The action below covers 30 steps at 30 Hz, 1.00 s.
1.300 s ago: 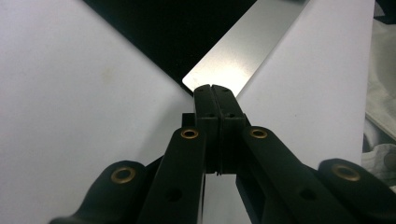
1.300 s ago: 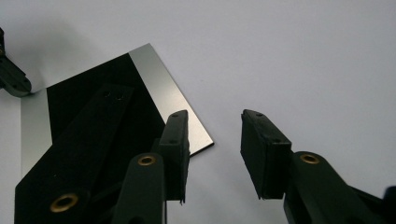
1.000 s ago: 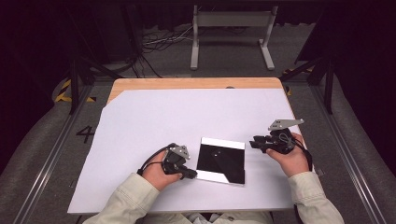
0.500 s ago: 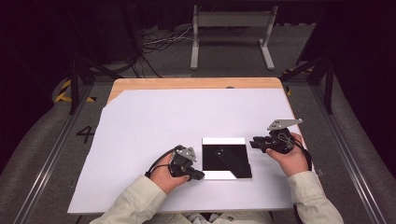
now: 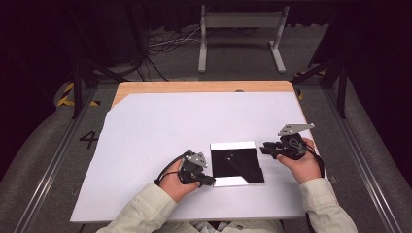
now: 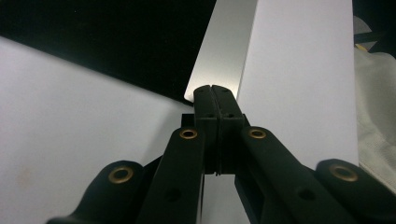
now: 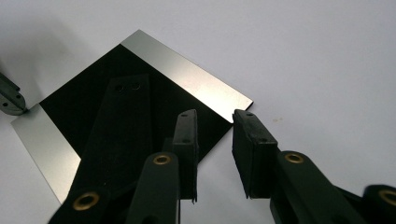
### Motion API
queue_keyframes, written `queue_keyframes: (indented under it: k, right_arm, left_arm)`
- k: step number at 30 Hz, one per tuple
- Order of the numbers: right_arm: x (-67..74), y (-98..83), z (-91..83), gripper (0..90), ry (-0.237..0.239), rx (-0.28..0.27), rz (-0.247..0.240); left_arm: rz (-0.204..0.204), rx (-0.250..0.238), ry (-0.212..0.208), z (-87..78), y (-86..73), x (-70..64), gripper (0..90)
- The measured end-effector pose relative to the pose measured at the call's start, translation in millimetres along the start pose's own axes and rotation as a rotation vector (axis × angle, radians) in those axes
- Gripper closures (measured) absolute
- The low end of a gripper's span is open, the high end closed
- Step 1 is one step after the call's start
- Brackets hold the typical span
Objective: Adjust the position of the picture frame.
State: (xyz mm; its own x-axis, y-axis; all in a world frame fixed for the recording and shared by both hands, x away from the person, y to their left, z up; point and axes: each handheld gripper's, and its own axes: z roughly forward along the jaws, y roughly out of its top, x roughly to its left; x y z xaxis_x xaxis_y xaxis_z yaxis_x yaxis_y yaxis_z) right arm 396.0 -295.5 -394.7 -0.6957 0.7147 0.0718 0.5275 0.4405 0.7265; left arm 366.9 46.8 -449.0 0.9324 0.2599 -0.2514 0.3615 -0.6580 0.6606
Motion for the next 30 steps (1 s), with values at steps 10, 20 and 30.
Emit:
queue_keyframes:
  k: [10,20,30]
  right_arm:
    - [2.1,2.5,-10.6,70.6,-0.007,-0.021,-0.020]
    - [8.1,5.6,-20.0,70.2,-0.010,-0.021,-0.043]
    - [17.3,10.0,-29.2,68.9,-0.012,-0.011,-0.082]
  left_arm:
    - [0.029,-0.050,0.058,-23.7,0.2,1.9,84.0]
    - [-0.020,-0.125,0.162,-65.2,-11.7,19.8,75.6]
    - [-0.027,-0.157,0.278,-86.3,-18.2,28.4,65.4]
